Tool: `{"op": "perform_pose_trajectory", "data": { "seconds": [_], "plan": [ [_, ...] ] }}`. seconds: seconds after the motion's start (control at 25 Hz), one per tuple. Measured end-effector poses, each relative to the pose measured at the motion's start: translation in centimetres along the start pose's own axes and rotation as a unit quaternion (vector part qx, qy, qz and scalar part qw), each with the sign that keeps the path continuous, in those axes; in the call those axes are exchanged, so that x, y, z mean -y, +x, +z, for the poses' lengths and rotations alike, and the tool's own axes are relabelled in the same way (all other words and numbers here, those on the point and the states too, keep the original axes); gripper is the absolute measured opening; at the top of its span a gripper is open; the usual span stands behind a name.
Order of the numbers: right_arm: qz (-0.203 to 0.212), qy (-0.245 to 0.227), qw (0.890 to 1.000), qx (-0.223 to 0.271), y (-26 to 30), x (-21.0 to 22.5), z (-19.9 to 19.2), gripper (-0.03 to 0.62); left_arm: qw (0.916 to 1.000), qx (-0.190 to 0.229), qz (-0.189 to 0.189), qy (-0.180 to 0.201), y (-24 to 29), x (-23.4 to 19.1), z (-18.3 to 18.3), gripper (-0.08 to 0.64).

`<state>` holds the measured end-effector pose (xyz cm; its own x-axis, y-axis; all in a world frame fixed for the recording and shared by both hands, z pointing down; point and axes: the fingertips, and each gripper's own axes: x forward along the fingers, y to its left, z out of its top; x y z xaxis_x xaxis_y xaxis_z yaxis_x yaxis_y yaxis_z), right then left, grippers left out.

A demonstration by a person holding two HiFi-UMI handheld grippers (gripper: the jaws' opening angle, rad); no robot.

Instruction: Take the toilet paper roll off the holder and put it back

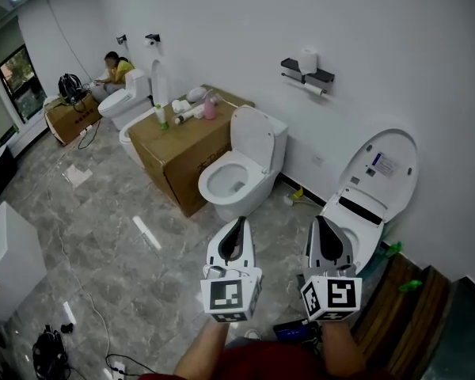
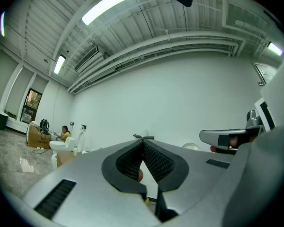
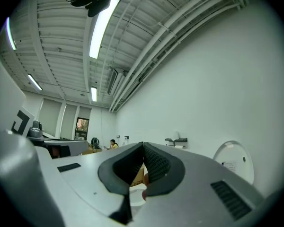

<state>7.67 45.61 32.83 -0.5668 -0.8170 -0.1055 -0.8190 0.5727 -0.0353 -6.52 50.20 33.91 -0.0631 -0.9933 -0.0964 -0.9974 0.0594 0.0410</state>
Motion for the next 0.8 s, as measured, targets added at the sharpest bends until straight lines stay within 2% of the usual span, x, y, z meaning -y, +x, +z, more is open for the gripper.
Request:
{"op": "perform_pose_trajectory", "data": {
  "seconds": [0.12, 0.28, 0.52, 0.8],
  "plan": [
    [-0.005, 0.007, 1.0, -0.009, 1.4, 0.5, -0.6, 0.017, 1.0, 0.0, -0.007, -0.001, 1.6, -0.4, -0.4, 0.015],
    [0.0, 0.039, 0.999, -0.027, 3.7, 2.1, -2.2, 0.017, 0.9998, -0.007, -0.015, -0.008, 4.3, -0.1, -1.5, 0.015],
    [-0.007, 0.03, 0.999, -0.022, 8.5, 5.1, -3.6, 0.017, 0.9998, -0.007, -0.013, -0.014, 10.4, -0.4, -3.2, 0.015],
    [0.001, 0.028, 0.999, -0.022, 16.2, 10.7, -4.8, 0.017, 0.9998, -0.009, -0.016, -0.001, 20.0, 0.9, -4.0, 0.015]
  ]
}}
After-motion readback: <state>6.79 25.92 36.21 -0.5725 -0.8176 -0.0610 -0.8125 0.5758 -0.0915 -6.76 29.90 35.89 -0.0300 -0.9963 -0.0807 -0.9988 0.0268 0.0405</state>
